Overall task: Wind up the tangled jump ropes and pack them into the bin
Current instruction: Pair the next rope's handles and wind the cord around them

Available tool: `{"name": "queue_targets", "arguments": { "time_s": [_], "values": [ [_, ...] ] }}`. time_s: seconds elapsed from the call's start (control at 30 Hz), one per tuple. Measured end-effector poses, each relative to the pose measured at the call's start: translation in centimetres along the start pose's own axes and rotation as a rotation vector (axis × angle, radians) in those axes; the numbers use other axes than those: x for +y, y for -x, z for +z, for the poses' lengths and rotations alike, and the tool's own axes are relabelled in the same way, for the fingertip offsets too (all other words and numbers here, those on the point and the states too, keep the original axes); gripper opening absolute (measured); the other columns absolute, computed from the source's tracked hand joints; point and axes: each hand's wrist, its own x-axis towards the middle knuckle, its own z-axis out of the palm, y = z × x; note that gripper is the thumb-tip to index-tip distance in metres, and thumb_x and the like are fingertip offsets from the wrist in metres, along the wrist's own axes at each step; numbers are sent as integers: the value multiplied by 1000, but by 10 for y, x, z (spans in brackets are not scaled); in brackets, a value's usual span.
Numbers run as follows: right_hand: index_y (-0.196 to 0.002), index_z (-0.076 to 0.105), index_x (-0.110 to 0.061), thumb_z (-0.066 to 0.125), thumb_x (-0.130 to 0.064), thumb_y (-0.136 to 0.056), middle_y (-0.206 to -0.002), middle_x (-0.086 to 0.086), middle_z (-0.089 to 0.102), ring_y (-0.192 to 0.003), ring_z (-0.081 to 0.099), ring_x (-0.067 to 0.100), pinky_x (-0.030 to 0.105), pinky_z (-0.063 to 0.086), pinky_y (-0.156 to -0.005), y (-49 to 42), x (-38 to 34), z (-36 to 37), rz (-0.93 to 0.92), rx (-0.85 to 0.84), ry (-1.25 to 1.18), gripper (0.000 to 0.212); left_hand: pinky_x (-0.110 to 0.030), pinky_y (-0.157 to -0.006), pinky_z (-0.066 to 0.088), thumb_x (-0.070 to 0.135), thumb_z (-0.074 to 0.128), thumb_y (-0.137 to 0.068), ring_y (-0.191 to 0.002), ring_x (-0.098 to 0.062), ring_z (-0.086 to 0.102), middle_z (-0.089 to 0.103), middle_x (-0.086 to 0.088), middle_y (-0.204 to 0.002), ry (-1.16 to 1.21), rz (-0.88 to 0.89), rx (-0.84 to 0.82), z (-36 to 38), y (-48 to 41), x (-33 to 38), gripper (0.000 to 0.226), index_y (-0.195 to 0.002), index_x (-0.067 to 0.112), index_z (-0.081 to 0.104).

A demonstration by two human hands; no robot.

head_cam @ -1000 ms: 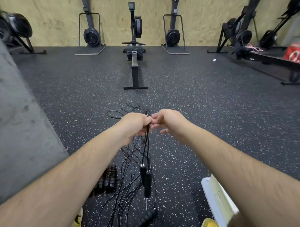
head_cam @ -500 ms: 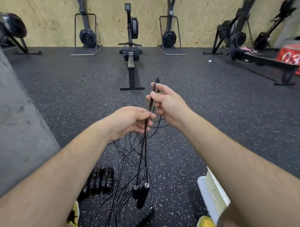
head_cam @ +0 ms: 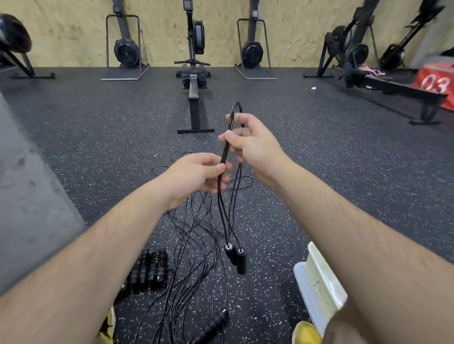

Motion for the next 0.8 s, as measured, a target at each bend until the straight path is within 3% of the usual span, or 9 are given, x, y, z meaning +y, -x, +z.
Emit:
{"name": "queue_targets", "arguments": {
  "time_s": [0.17,0.23,0.33,0.4,0.47,0.53,0.67,0.73,0.8],
  "values": [
    [-119,63,-16,63,-22,-96,-103,2,73,-73,55,11,25,39,-57,3,11,-9,230,-42,128,23,-31,-71,58,8,58,-101,-80,-20,73,74,-11,-99,-59,32,77,3,4,-4,13,-101,9,71],
    [-103,71,-17,60,-8,-93,-96,0,74,-72,57,12,25,40,-56,5,14,-8,265,-105,154,17,-38,-75,57,7,58,-101,-76,-19,72,72,-9,-90,-59,68,148,3,5,-2,14,-95,11,71],
    [-96,74,-16,57,9,-80,-102,2,76,-69,62,9,25,46,-57,12,16,-6,321,-268,267,35,-43,-79,57,10,61,-100,-80,-34,71,74,-2,-83,-99,109,244,-4,3,-1,18,-91,16,76],
    [-99,72,-18,67,2,-81,-106,3,75,-60,58,9,27,50,-65,20,18,-2,319,-421,411,27,-38,-73,57,10,62,-99,-77,-30,68,74,3,-82,-70,134,283,-6,3,1,18,-92,15,77],
    [-103,72,-15,76,-18,-84,-103,3,74,-60,57,12,30,52,-73,26,23,5,297,-506,531,19,-28,-67,54,8,60,-100,-76,-17,62,71,6,-79,-25,156,305,-6,3,3,18,-94,12,77],
    [-95,71,-11,76,-30,-87,-87,1,73,-62,59,13,22,50,-66,29,26,13,252,-482,559,22,-25,-65,52,7,58,-100,-76,-14,60,70,8,-79,19,171,308,-8,4,5,18,-98,7,76],
    [-82,68,-4,71,-25,-92,-72,4,67,-54,57,9,12,41,-47,28,20,22,144,-382,512,23,-30,-70,52,19,56,-103,-81,-17,59,70,0,-90,69,158,315,-17,7,7,20,-106,15,76],
    [-80,67,-1,69,-22,-93,-71,9,65,-54,56,8,18,48,-51,26,17,26,95,-317,488,24,-30,-71,54,23,51,-106,-83,-19,62,73,-5,-97,79,110,257,-19,11,6,27,-111,10,74],
    [-72,66,-5,69,-23,-93,-67,10,65,-59,58,14,33,58,-63,21,18,28,53,-240,469,28,-31,-75,56,22,45,-108,-84,-18,68,76,-9,-99,65,61,164,-18,16,2,32,-110,5,72]
  ]
}}
